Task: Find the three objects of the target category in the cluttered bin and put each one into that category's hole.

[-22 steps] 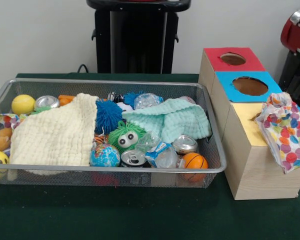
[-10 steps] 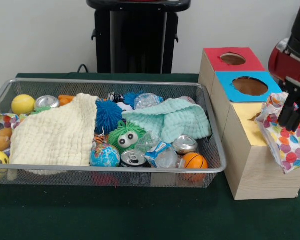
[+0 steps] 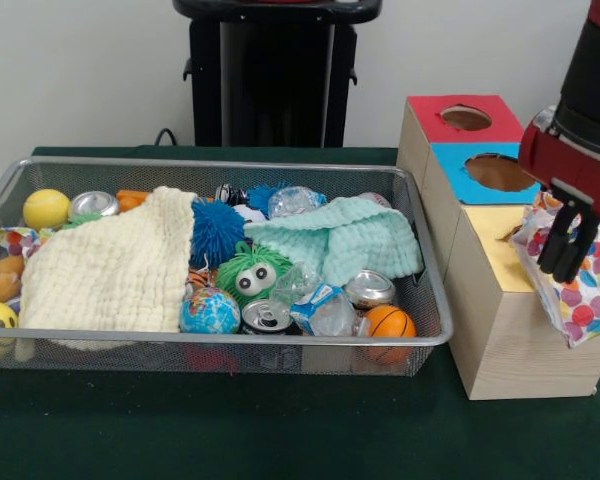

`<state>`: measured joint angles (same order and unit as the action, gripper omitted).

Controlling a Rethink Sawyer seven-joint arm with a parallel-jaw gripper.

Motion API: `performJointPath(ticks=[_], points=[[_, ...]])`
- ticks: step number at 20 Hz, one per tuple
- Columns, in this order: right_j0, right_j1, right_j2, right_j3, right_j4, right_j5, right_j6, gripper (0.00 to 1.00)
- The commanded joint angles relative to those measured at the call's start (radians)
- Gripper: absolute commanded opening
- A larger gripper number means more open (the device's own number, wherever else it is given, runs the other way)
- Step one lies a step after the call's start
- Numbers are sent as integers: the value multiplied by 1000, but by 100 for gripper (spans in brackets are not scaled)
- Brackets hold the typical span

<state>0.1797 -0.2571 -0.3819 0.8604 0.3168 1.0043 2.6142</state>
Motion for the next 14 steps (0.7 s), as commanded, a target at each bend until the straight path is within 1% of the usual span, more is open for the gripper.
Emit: performJointPath(ticks=[1,4,7,8,10,12,14], points=[[10,-26,110,253,8,-81,99,0],[14,-84,123,347,16,-98,68,0],[30,-123,127,411,14,-97,52,0],[40,-121,119,412,2,-103,55,0],[56,-106,107,391,-7,-86,76,0],[66,-84,99,354,-6,-64,103,0],[70,-75,103,334,1,-45,114,0]])
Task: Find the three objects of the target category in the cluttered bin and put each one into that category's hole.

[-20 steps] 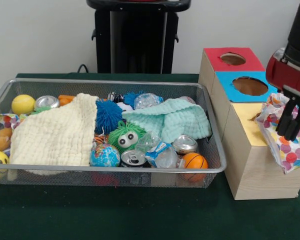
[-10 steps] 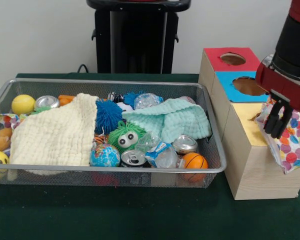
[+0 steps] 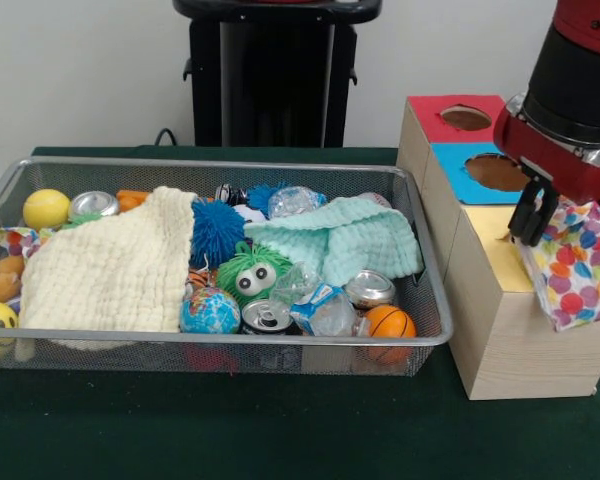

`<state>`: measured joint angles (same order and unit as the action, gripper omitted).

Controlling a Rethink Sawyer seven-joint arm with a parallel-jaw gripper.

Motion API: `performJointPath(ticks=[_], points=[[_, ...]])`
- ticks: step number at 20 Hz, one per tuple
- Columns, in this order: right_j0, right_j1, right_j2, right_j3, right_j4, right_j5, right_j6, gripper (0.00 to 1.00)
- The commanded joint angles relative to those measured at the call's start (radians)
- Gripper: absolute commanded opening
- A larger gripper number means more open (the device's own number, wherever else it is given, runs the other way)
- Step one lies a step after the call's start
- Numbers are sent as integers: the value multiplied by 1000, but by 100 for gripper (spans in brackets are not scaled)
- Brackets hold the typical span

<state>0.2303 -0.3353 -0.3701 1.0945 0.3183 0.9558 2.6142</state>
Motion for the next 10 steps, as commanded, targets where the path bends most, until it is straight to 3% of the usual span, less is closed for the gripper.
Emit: performJointPath(ticks=[1,10], points=[[22,4,94,98,3,7,117,0],[25,25,84,63,1,29,116,0]])
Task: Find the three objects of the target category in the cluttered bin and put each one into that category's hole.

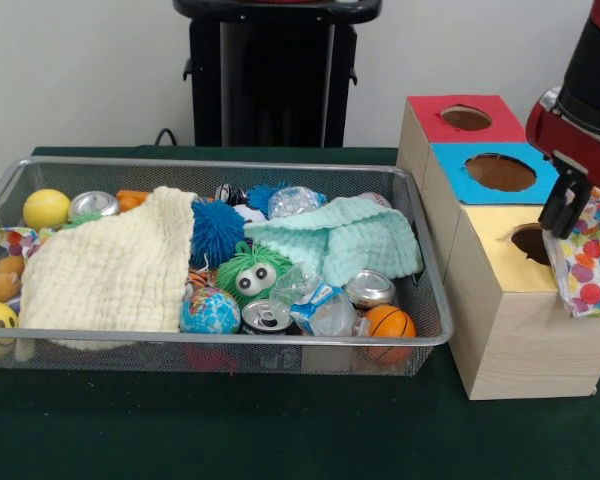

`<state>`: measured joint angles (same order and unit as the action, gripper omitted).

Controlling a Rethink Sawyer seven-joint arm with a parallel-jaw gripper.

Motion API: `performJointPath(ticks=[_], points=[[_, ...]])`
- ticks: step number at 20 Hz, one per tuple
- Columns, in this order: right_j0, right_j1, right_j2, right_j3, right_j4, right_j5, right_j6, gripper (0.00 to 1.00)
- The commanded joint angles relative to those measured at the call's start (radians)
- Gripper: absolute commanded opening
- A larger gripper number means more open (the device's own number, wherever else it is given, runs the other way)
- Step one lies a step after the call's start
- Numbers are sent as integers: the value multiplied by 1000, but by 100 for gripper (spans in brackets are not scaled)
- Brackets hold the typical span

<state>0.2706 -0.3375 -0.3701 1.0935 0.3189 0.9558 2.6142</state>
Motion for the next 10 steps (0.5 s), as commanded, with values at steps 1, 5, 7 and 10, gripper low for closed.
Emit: performJointPath(ticks=[1,5,7,10], points=[[-20,32,84,55,1,33,113,0],[-48,43,93,32,-5,34,78,0],[-67,40,102,43,-5,18,52,0],[-85,31,114,64,-9,-8,22,0]])
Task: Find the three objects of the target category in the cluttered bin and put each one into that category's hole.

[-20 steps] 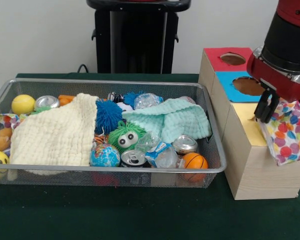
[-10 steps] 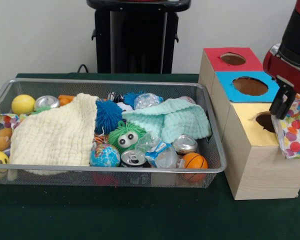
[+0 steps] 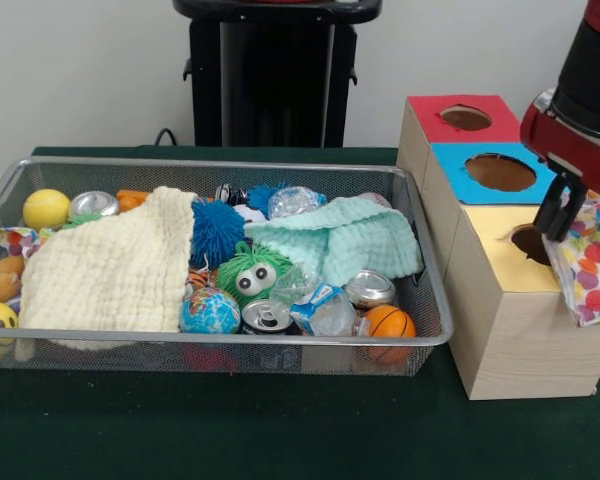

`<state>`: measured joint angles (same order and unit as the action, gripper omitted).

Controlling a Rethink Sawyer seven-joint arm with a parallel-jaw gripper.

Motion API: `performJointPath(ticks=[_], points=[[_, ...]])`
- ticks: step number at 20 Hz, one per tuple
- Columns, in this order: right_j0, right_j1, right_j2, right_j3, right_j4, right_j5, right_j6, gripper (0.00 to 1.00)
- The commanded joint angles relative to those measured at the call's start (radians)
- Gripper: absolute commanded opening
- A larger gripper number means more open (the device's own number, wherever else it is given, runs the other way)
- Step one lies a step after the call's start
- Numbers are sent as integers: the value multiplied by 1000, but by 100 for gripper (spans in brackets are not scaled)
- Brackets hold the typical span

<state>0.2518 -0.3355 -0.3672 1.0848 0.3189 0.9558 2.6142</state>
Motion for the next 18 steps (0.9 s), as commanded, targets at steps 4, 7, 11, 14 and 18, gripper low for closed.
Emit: performJointPath(ticks=[4,7,11,14,18], points=[[-82,26,120,75,-19,-14,-1,0],[-90,26,114,60,-34,5,-11,0],[-101,26,114,41,-45,34,-24,0],[-106,18,111,31,-49,54,-28,0],[-90,-9,81,-9,-60,130,-2,0]])
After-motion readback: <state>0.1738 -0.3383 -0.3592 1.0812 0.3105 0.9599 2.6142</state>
